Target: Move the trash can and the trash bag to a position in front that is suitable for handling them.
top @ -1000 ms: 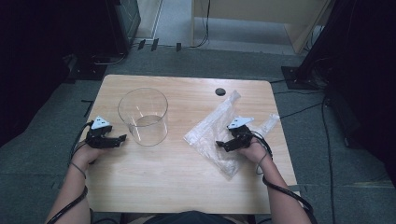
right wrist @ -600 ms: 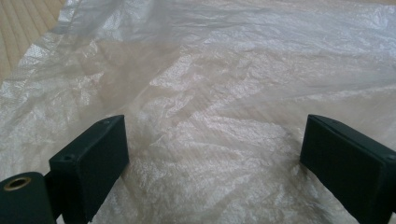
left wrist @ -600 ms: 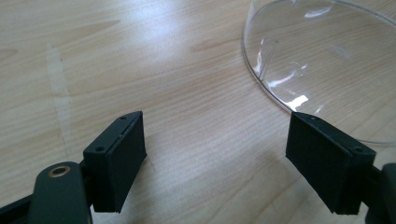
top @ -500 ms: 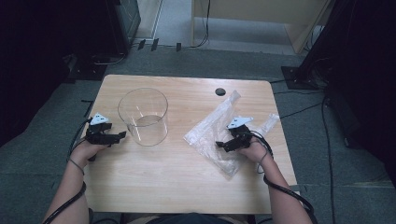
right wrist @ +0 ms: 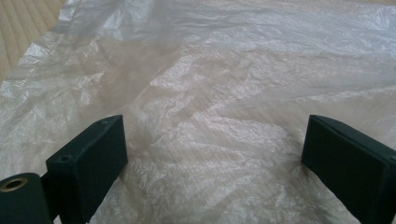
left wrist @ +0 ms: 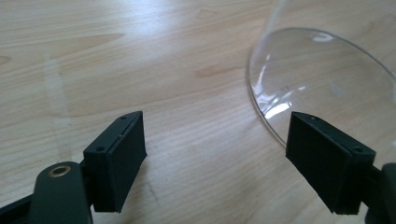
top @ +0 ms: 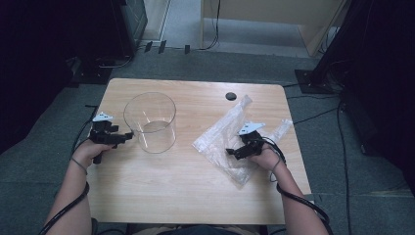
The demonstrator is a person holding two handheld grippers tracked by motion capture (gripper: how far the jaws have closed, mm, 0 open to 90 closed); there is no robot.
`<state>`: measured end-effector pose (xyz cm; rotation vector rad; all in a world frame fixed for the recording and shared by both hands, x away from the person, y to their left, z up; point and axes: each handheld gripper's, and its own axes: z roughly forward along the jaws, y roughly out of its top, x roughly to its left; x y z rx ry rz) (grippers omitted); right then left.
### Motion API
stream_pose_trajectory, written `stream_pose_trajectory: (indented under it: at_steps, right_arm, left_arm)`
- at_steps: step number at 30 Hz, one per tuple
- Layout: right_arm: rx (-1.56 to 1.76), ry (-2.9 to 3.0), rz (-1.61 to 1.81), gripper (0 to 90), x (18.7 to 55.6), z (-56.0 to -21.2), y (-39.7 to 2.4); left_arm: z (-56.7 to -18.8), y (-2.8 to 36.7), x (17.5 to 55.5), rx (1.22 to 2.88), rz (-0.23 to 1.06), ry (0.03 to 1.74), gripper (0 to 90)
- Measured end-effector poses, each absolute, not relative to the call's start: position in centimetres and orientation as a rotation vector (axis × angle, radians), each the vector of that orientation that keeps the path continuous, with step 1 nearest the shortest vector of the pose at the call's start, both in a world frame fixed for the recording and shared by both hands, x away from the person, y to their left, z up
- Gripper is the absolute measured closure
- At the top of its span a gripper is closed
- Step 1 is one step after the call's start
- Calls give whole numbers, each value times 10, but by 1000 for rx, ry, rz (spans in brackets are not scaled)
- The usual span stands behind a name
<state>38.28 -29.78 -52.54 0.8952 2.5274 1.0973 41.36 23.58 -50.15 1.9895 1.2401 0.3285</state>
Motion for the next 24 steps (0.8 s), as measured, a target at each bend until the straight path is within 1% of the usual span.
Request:
stream_pose_trajectory:
  at_steps: [3, 9, 11, 12, 17, 21, 24]
  right_arm:
    - [893, 2527, 1097, 66, 383, -525, -298]
    - [892, 2527, 1096, 62, 383, -526, -297]
    - [892, 2527, 1097, 61, 383, -526, -297]
    - [891, 2527, 1097, 61, 384, -526, -297]
    - [893, 2529, 1098, 60, 384, -525, -297]
    - [898, 2530, 1096, 54, 384, -525, -297]
    - [902, 2536, 1086, 38, 384, -525, -295]
  left_arm:
    - [-498, 236, 418, 1963, 320, 1264, 194]
    - [-495, 235, 424, 1962, 342, 1260, 206]
    - [-494, 234, 427, 1950, 352, 1270, 235]
    - [-494, 235, 428, 1943, 347, 1276, 248]
    - [-492, 233, 434, 1923, 320, 1308, 248]
    - [-492, 229, 433, 1924, 291, 1288, 248]
    - [-491, 229, 433, 1932, 296, 1283, 264]
